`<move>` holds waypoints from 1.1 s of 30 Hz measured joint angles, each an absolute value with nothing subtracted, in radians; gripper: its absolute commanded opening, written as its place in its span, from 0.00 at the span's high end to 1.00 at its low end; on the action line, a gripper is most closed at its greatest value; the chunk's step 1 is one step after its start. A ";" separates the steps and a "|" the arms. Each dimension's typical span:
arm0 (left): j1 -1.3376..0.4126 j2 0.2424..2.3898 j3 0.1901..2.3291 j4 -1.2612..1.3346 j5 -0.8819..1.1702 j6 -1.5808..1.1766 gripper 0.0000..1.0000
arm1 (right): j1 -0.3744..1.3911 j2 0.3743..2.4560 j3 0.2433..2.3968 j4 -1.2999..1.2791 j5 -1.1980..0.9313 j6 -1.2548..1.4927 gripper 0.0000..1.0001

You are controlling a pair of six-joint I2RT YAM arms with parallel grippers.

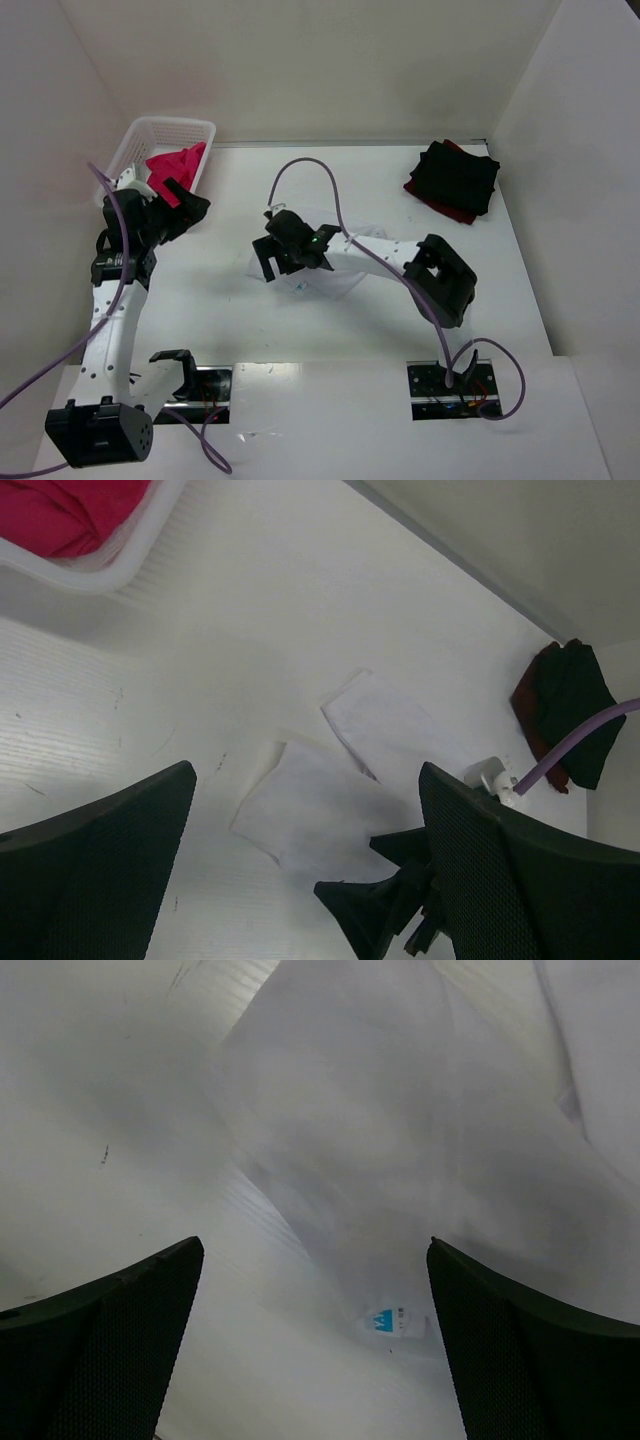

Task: Fold and stack the t-shirts
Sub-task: Flatten out the tshirt

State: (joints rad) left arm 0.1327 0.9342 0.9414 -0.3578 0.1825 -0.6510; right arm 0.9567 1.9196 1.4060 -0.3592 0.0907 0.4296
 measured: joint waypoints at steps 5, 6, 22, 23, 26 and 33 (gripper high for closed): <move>0.134 0.933 0.927 -0.364 0.120 -0.689 0.00 | 0.985 1.973 1.467 -0.362 0.110 0.423 0.15; 0.134 0.932 0.927 -0.364 0.112 -0.691 0.00 | 0.988 1.990 1.491 -0.364 0.116 0.421 0.15; 0.134 0.905 0.910 -0.363 0.075 -0.714 0.00 | 1.049 2.244 1.755 -0.413 0.188 0.360 0.22; 0.134 0.904 0.910 -0.363 0.074 -0.714 0.00 | 1.057 2.252 1.762 -0.413 0.190 0.356 0.22; 0.134 0.904 0.910 -0.363 0.071 -0.714 0.00 | 1.064 2.265 1.765 -0.417 0.192 0.349 0.25; 0.134 0.903 0.910 -0.363 0.070 -0.714 0.00 | 1.067 2.304 1.806 -0.424 0.205 0.341 0.45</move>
